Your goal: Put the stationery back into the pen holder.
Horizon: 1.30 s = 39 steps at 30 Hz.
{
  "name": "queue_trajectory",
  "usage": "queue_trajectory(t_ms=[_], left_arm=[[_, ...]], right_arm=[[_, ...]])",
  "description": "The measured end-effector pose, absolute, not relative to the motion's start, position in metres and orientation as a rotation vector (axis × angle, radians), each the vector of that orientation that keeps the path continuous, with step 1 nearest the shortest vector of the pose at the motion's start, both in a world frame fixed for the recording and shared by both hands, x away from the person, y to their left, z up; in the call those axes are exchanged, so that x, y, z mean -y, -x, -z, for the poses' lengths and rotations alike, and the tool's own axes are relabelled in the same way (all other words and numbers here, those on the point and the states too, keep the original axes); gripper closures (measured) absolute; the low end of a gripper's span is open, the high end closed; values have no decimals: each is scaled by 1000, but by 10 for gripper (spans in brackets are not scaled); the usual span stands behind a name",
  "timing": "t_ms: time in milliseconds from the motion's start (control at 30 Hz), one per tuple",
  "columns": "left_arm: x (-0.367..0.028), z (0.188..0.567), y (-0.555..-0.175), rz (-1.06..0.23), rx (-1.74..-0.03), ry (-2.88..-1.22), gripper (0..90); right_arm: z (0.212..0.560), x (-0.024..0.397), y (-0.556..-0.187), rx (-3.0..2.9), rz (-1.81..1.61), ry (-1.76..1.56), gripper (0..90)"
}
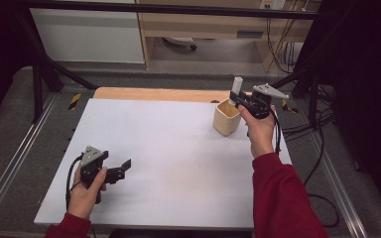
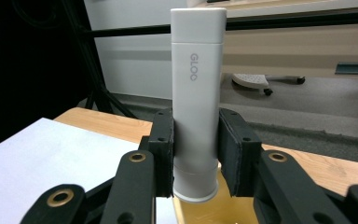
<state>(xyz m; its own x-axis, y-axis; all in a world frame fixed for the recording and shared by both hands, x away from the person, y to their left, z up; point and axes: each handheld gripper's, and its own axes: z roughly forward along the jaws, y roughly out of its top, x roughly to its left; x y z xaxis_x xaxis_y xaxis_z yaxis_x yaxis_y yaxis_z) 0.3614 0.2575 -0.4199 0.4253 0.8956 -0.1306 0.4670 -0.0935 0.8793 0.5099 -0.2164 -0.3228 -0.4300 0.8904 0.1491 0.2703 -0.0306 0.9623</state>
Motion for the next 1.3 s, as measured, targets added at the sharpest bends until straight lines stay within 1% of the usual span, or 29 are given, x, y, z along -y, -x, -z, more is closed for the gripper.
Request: queue_trajectory(t_ms=[1300], left_arm=[[-256,421,-362,-549,-1184,-1738,56]], right_arm=[[342,228,-515,-1773,-1381,-1282,680]])
